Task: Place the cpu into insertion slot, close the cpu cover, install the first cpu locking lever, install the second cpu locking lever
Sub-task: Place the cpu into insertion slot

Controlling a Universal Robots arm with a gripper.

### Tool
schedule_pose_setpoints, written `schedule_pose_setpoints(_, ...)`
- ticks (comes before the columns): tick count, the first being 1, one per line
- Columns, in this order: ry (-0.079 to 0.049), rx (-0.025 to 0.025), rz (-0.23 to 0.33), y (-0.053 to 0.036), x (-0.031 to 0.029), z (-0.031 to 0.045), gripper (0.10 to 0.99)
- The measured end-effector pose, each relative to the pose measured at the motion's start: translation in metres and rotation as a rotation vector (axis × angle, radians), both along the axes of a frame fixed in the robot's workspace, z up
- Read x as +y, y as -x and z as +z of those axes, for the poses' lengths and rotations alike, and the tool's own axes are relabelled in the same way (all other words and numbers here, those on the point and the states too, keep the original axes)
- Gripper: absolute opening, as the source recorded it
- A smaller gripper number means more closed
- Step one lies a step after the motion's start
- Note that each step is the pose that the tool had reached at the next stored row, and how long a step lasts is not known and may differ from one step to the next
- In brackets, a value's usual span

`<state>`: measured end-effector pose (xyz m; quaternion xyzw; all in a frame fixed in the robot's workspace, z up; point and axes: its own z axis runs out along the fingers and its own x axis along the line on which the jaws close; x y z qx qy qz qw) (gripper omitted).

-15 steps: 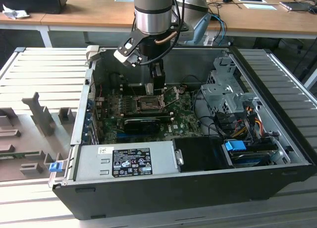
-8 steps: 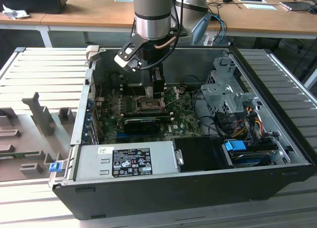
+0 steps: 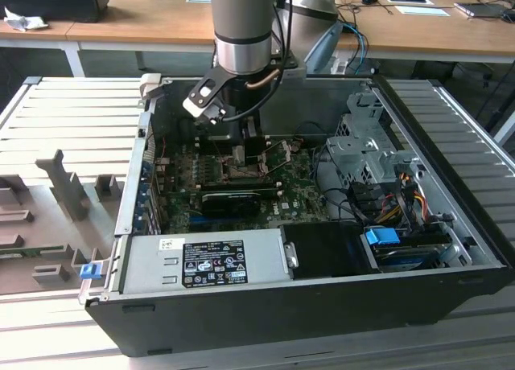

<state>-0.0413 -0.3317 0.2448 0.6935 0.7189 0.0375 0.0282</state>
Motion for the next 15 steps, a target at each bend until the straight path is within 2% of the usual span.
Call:
schedule_pose_setpoints(7, 0.001, 0.0001, 0.0, 0.0014, 0.0043, -0.0153, 0.529)
schedule_pose_setpoints(15, 0.001, 0.0, -0.037, 0.0039, 0.0085, -0.0272, 0.529)
